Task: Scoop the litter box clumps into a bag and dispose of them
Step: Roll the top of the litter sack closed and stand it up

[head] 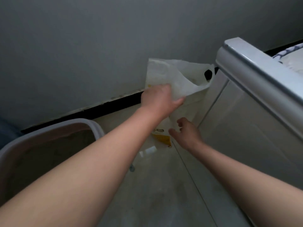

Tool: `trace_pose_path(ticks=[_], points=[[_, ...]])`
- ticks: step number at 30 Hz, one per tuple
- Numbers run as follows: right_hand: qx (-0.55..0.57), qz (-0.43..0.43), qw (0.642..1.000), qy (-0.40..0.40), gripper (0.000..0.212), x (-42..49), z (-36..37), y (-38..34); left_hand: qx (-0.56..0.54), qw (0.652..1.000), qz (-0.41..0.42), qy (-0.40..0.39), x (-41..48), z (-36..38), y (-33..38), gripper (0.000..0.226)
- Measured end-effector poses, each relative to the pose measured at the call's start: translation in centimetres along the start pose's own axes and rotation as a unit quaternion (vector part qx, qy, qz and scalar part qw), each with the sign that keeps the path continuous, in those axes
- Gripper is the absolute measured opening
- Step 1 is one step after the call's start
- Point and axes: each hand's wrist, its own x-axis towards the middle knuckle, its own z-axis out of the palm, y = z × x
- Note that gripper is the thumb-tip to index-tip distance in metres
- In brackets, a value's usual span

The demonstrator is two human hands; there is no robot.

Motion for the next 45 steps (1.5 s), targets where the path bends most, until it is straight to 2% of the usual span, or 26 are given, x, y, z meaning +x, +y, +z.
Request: trace_pose_path(ticks=[5,8,12,19,22,25,28,31,33,35,36,37,39,40,43,45], points=[[0.012,-0.008,1.0,-0.014,0.059,-0.3,0.1,-0.6,0.007,0.999,-0.007,-0.038,1.2,0.1,0.4,0.038],[-0.022,-0.042,0.999,-0.024,0.053,-1.0,0.3,-0.3,-0.081,0.994,-0.056,-0.039,0.1,0.2,-0.6,0.038],[-0.052,-0.041,0.996,-0.065,0.061,-2.2,0.3,0.3,-0.291,0.943,-0.152,-0.047,-2.2,0.2,-1.8,0.043],[-0.039,0.036,0.996,-0.076,0.073,-4.5,0.6,-0.4,-0.472,0.85,-0.231,-0.026,-5.6,-2.1,-2.3,0.042],[-0.024,0.075,0.993,-0.092,0.073,-5.9,2.4,-0.5,-0.499,0.839,-0.216,-0.031,-6.5,-2.9,-1.9,0.042],[0.019,0.086,0.991,-0.096,0.072,-7.0,5.0,0.5,-0.49,0.85,-0.183,-0.057,-7.8,-2.7,-1.5,0.046],[0.055,0.102,0.991,-0.07,0.046,-8.8,7.4,2.1,-0.404,0.904,-0.111,-0.087,-9.6,-1.8,-2.5,0.054],[0.086,0.12,0.989,-0.033,0.034,-10.3,9.7,4.5,-0.305,0.944,-0.001,-0.122,-11.1,-1.6,-3.2,0.051],[0.089,0.13,0.987,-0.036,0.035,-10.6,10.5,5.3,-0.249,0.961,0.037,-0.112,-11.7,-1.9,-3.6,0.047],[0.095,0.144,0.983,-0.065,0.04,-10.4,11.1,5.8,-0.146,0.984,0.097,-0.042,-12.0,-2.0,-4.1,0.036],[0.099,0.156,0.98,-0.08,0.043,-10.3,11.2,5.8,-0.112,0.985,0.133,0.009,-12.2,-2.1,-4.3,0.031],[0.104,0.162,0.978,-0.084,0.045,-10.2,11.6,6.0,-0.093,0.98,0.169,0.053,-12.4,-2.1,-4.3,0.037],[0.107,0.17,0.976,-0.078,0.045,-10.0,12.0,6.3,-0.085,0.956,0.258,0.111,-12.6,-1.8,-3.8,0.051],[0.104,0.172,0.977,-0.071,0.045,-10.0,12.0,6.3,-0.075,0.937,0.316,0.127,-12.7,-1.5,-3.2,0.048],[0.083,0.171,0.979,-0.074,0.047,-9.4,12.3,6.5,-0.028,0.894,0.436,0.099,-13.3,-0.5,-2.4,0.032],[0.057,0.175,0.978,-0.1,0.05,-9.0,12.1,6.4,0.019,0.896,0.443,0.037,-13.5,0.3,-2.9,0.038]])
